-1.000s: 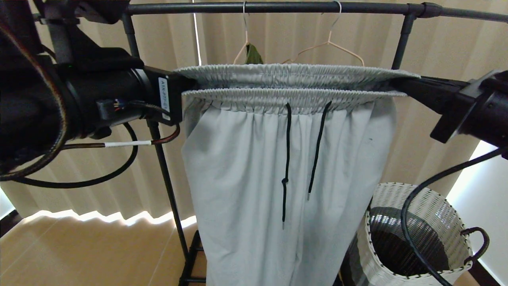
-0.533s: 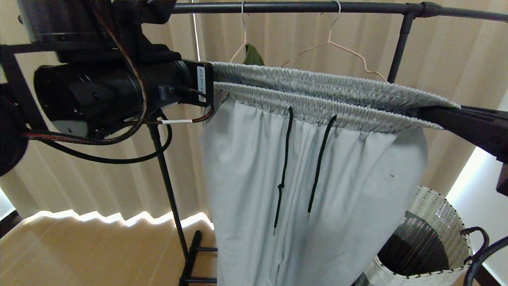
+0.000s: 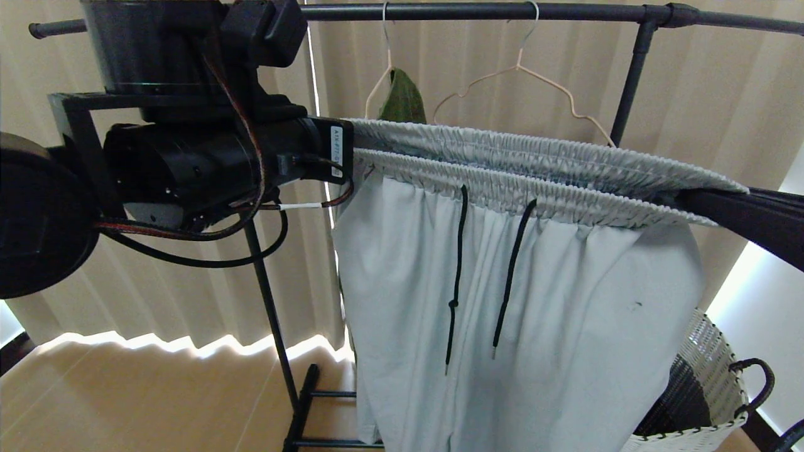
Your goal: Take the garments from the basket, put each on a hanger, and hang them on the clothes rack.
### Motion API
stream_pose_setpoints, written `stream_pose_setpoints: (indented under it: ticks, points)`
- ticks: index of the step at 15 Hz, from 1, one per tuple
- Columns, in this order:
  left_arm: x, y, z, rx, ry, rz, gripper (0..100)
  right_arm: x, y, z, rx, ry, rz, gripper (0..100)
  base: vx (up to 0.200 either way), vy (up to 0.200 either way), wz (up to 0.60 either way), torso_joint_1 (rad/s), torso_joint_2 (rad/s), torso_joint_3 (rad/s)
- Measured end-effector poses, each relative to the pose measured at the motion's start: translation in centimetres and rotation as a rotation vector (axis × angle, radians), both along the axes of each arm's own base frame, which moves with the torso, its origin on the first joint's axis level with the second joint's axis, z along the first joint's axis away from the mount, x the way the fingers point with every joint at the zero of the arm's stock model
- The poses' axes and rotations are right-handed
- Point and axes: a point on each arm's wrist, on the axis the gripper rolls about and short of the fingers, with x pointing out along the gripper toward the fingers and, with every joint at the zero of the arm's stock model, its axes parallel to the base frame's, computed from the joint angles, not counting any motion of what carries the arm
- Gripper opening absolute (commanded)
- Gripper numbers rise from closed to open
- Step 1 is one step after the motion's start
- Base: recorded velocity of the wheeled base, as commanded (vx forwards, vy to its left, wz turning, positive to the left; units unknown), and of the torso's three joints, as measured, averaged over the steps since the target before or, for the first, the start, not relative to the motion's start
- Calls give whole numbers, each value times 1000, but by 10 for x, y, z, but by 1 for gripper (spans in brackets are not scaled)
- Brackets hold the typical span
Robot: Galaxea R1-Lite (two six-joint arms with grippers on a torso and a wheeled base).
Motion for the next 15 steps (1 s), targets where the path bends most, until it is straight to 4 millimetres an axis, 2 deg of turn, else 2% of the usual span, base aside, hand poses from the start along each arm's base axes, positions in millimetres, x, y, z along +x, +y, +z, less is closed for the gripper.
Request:
stream_pose_setpoints:
  ticks: [4,8,11,15]
  points:
    - [-1,1,-2,-9,11,0,0,3,-2,0,-2,-3,-24,0,0,0,0,0,0,0]
    - [-17,12,3,-8,3,-7,0,15,-1,5,-3,-5,-68,0,0,0,0,0,0,0]
    - [-35,25,9,7,-12,-28,0,33,0,6,-14,11,-123,0,0,0,0,0,0,0]
    - [-72,47,16,40,45,-194,0,61,7,19,9,-24,-161,0,0,0,0,0,0,0]
